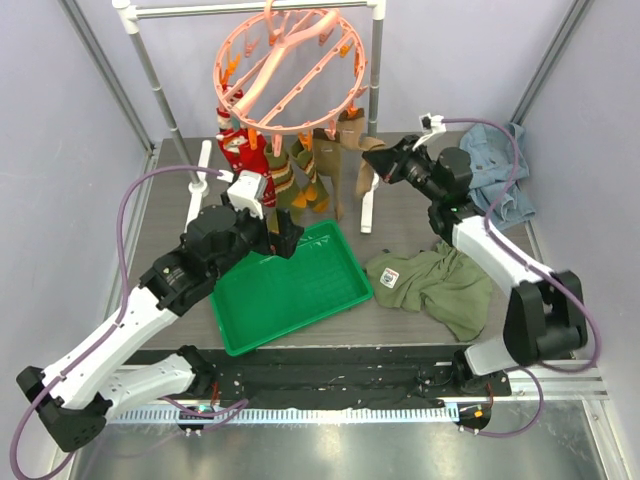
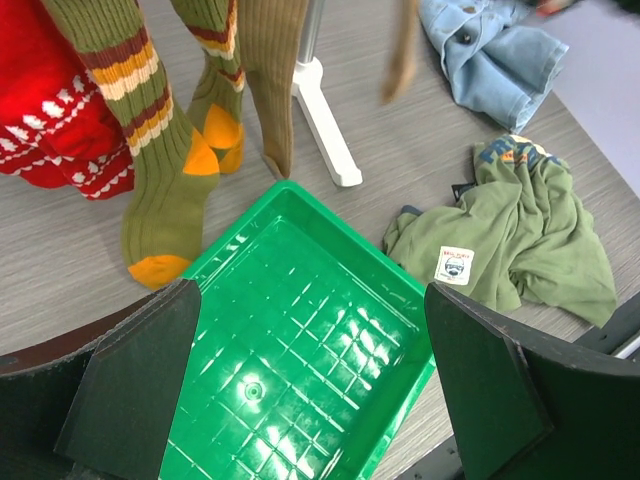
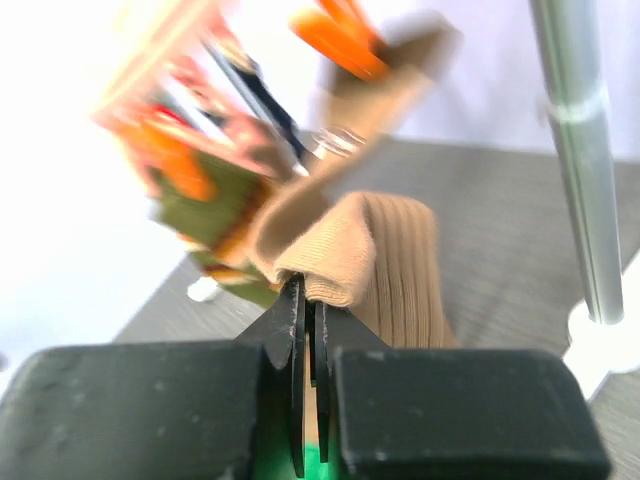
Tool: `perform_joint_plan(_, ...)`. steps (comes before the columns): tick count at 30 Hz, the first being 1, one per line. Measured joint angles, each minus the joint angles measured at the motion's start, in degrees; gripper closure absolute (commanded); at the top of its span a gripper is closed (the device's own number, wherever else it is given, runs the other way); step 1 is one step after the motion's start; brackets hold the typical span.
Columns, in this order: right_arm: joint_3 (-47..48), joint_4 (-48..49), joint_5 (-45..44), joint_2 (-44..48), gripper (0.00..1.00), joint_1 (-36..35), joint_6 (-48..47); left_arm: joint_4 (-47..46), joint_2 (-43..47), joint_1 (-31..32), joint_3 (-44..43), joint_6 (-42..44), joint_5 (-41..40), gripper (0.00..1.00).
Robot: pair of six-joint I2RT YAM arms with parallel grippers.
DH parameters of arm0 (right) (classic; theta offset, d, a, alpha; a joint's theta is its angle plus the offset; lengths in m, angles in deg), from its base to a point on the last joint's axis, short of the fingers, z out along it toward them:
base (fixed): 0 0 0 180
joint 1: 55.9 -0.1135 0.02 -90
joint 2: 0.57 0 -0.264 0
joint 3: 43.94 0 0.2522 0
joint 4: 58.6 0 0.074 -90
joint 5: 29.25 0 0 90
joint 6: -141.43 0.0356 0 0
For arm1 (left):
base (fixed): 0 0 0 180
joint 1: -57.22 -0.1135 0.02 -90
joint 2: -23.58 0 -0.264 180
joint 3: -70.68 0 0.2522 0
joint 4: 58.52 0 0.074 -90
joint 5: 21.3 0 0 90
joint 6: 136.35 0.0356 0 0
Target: Remove the socks clipped to the hanger
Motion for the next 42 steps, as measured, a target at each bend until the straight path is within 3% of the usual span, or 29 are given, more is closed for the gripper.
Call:
perform_joint_plan(7,-2.2,-5.2,0.2,12.4,0.99,-2.6,1.9,0.6,-3.2,0.0,-2.6,-0.6,2.1,0.0)
perform_joint_plan(16,-4.4,-7.3,-1.4,18.5,0.99,-10.7,9.2,-1.3,-12.0,0.0,-15.0,-3.1,10.9,0.0)
perform_joint_plan(22,-6.3,-4.5,-3.1,20.8,0.99,-13.4,13.6,-3.4,-16.3,0.0,-14.6,-3.0,15.6,0.02)
perform_joint_plan(25,-6.3,-4.1,-3.9,20.8,0.99,-14.1,14.4,-4.0,-16.3,0.0,-11.7,-2.8,16.8,0.11)
perform_joint_plan(27,-6.3,-4.1,-4.3,20.8,0.99,-14.4,14.9,-4.0,-16.3,0.0,-10.6,-2.3,17.0,0.27)
perform_joint_plan(28,-6.3,-4.1,-4.5,20.8,0.99,-14.6,15.0,-4.1,-16.3,0.0,-10.3,-2.1,17.0,0.38)
perform_joint_plan(29,-6.4,-3.9,-4.7,20.8,0.99,-14.9,15.2,-4.4,-16.3,0.0,-10.1,-1.9,17.1,0.6)
perform_joint_plan(30,-6.6,-3.6,-4.9,20.8,0.98,-15.1,15.3,-4.8,-16.3,0.0,-10.0,-1.9,17.2,0.73)
perform_joint_plan(31,-6.9,-3.3,-5.0,20.8,0.89,-15.3,15.5,-5.1,-16.3,0.0,-10.0,-2.2,17.4,0.91)
perform_joint_plan(32,-7.1,-3.3,-5.1,20.8,0.8,-15.6,15.5,-5.4,-16.3,0.0,-10.0,-2.0,17.5,1.0)
perform_joint_plan(34,-7.2,-3.4,-5.2,20.6,0.59,-15.7,15.3,-5.8,-16.3,0.0,-10.0,-1.6,17.5,1.0)
perform_joint_plan(35,-7.2,-3.6,-5.2,20.5,0.54,-15.8,14.7,-5.7,-16.2,0.0,-10.0,-1.7,17.2,1.0)
perform_joint_plan(42,0.3,-14.5,-6.9,18.8,0.35,-15.6,3.9,-4.6,-12.1,0.0,-8.1,-2.0,14.7,1.0)
